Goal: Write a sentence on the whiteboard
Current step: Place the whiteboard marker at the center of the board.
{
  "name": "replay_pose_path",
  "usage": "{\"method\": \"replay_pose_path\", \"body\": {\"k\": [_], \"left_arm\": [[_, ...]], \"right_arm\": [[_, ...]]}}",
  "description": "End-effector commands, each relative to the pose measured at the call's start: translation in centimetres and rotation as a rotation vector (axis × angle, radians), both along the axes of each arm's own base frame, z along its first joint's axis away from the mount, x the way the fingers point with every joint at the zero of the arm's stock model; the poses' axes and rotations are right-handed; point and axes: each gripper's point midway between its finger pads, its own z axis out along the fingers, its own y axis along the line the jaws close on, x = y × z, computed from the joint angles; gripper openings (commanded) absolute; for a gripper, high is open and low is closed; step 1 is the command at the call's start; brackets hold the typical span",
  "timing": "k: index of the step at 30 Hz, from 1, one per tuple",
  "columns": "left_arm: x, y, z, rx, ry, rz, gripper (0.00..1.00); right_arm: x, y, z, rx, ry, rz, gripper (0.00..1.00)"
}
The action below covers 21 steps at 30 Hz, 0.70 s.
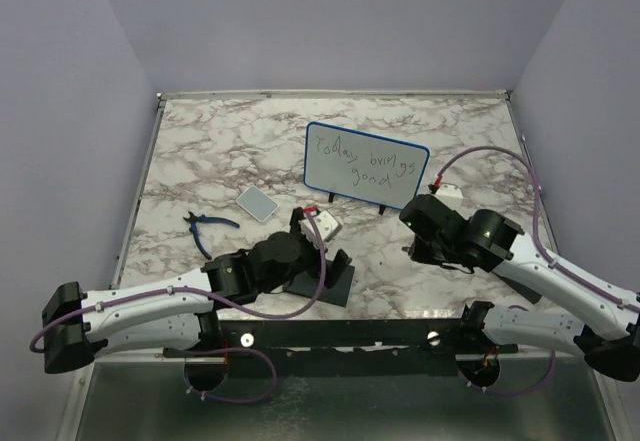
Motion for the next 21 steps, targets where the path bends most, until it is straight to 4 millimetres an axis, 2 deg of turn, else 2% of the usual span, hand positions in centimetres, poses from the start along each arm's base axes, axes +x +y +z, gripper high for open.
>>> {"method": "replay_pose_path", "body": {"k": [1, 4, 6, 11, 16, 21], "left_arm": [[4.3, 2.5, -0.1, -0.020, 0.131, 0.134, 0.99], [7.6, 5.2, 0.2, -0.055, 0.155, 0.265, 0.99], [9.7, 7.0, 0.4, -0.074, 0.171, 0.358, 0.99], [13.6, 11.2, 1.3, -0.108, 0.182, 0.530, 0.99], [15.9, 15.8, 1.8, -0.083, 0.162, 0.665, 0.99], [17.2, 18.5, 1.8, -0.081, 0.166, 0.748, 0.99]], "right_arm": [[1.4, -6.0, 0.8, -0.121, -0.152, -0.273, 0.00], [2.0, -7.9, 1.3, -0.121, -0.232, -0.391, 0.00], [2.4, -8.4, 1.2, -0.095, -0.279, -0.436, 0.00], [3.1, -10.0, 0.0, -0.086, -0.364, -0.543, 0.00], [4.6, -10.6, -0.9, -0.128, -0.414, -0.586, 0.00], [7.3, -10.9, -2.5, -0.163, -0.414, -0.581, 0.00]]}}
